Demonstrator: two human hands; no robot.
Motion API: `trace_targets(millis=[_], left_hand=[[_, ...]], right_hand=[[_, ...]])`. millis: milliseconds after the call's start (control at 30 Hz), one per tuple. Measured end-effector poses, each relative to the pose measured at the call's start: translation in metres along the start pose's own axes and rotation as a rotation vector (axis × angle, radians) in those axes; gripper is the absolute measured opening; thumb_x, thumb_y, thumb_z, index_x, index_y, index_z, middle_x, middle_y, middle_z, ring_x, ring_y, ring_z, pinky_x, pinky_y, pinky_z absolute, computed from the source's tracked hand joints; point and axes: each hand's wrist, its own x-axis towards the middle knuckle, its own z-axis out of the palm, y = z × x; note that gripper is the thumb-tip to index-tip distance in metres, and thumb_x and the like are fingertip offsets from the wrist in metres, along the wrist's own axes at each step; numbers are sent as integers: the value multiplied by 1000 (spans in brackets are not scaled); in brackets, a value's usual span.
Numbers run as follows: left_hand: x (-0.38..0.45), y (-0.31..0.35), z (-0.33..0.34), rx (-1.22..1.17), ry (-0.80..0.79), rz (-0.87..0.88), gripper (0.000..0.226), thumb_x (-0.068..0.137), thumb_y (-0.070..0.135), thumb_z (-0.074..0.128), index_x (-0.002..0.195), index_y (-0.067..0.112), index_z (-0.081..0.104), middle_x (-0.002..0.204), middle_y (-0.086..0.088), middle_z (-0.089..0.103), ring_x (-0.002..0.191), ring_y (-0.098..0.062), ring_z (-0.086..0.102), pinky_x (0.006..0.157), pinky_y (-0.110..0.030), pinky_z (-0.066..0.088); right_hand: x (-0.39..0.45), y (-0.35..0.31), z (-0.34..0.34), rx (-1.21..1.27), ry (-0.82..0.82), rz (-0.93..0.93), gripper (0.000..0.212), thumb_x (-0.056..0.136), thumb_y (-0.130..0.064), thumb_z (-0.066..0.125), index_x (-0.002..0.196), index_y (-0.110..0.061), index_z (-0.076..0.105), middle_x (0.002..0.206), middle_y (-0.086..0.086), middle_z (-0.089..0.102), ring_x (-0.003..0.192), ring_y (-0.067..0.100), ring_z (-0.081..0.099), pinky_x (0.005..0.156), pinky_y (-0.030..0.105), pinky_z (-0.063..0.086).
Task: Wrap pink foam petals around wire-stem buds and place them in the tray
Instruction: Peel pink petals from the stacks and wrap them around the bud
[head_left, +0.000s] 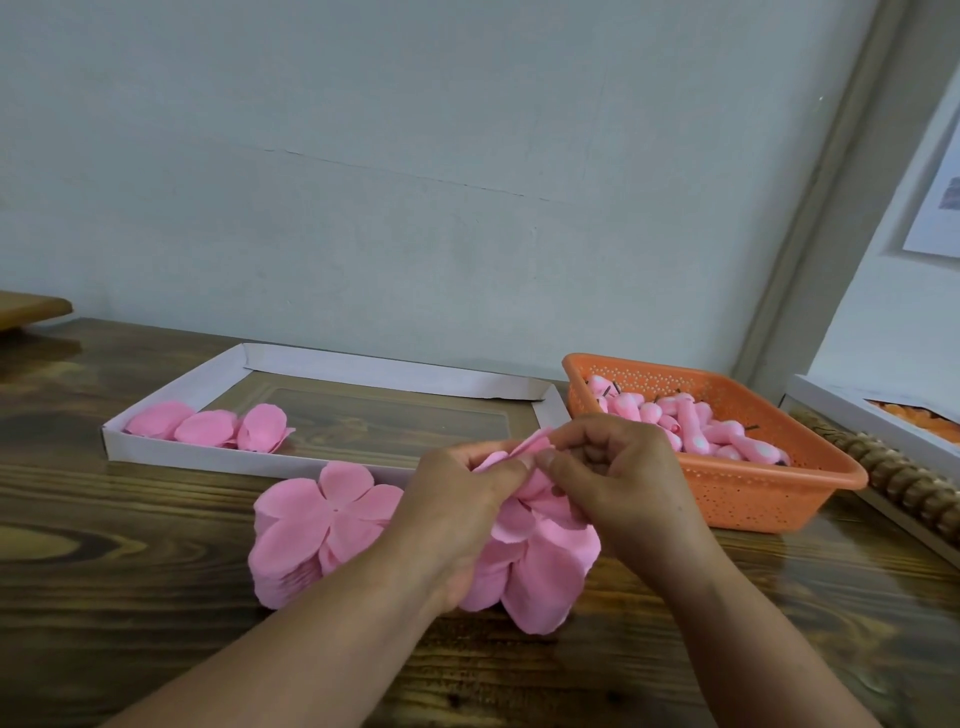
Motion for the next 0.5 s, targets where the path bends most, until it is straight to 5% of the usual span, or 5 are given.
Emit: trace_targets(millis=[133, 300, 500], left_hand=[[1, 1, -1, -23, -20, -27, 18, 87, 16, 68, 103, 11, 72, 92, -9, 75, 90, -26, 71, 84, -41, 57], [1, 3, -5, 28, -48, -19, 11, 87, 14, 67, 95, 11, 74, 89, -10, 75, 88, -26, 71, 79, -39, 58], [2, 6, -9, 114, -111, 24, 15, 87, 17, 68, 100, 19, 75, 89, -1, 76, 88, -18, 71, 79, -32, 58]], right_hand=[[1, 1, -3, -17, 19, -12, 16, 81, -1, 68, 74, -15, 64, 48, -2, 54, 43, 11, 48, 43, 23, 40], [4, 7, -10, 99, -79, 125, 29, 81, -2, 68, 101, -20, 58, 47, 2, 54, 41, 13, 49, 44, 21, 41], [4, 7, -10, 133, -57, 142, 8, 80, -1, 69, 75, -4, 64, 44, 8, 57, 35, 12, 48, 38, 20, 39]])
